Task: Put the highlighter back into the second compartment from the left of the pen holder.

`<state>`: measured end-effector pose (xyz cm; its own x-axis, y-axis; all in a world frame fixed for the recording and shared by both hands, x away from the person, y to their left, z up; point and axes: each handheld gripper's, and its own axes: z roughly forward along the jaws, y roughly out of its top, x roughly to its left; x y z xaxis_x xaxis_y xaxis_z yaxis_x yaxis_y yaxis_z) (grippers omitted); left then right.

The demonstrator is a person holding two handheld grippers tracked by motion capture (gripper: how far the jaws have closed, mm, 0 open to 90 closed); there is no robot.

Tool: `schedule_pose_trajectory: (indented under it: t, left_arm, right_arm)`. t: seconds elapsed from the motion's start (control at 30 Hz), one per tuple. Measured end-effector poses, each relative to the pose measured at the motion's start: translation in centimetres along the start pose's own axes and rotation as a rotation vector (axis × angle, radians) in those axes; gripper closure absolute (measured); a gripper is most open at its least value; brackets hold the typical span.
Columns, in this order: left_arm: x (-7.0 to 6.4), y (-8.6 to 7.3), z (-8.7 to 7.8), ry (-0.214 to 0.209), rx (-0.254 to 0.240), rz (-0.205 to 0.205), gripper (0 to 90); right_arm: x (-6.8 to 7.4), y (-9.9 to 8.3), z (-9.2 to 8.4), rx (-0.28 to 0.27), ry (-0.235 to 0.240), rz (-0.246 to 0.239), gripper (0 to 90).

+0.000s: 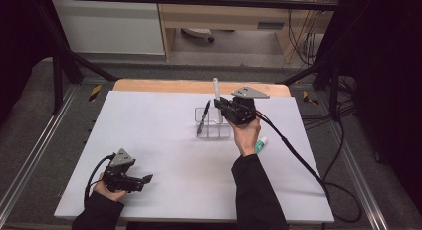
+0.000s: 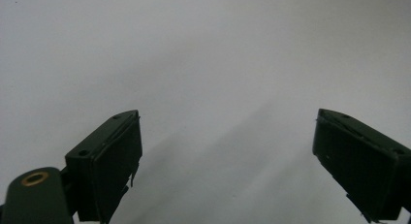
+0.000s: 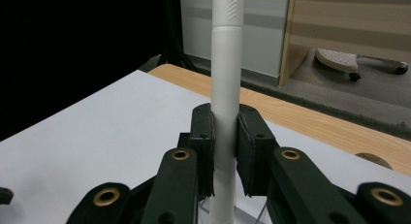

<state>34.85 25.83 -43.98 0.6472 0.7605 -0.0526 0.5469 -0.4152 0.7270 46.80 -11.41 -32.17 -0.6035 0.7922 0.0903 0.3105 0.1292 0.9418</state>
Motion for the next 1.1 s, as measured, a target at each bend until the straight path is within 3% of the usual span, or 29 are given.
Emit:
schedule_pose_trajectory:
  t: [0.27, 0.57, 0.9, 1.1]
  left_arm:
    - [0.1, 0.0, 0.1, -0.007, 0.005, -0.002, 10.4]
    - [0.2, -0.1, 0.2, -0.009, 0.009, 0.0, 10.4]
    - [0.2, -0.1, 0.1, -0.012, 0.007, -0.003, 10.4]
    - [0.2, -0.1, 0.1, -0.013, 0.008, 0.001, 10.4]
  right_arm:
    - [-0.6, -0.1, 1.7, -0.011, -0.007, 0.028, 78.7]
    - [-0.8, -0.4, 3.7, -0.018, -0.023, 0.028, 78.8]
    - [-0.9, -1.6, 5.0, 0.002, -0.051, 0.021, 78.8]
    - [-1.2, -2.9, 5.3, 0.016, -0.046, 0.051, 78.8]
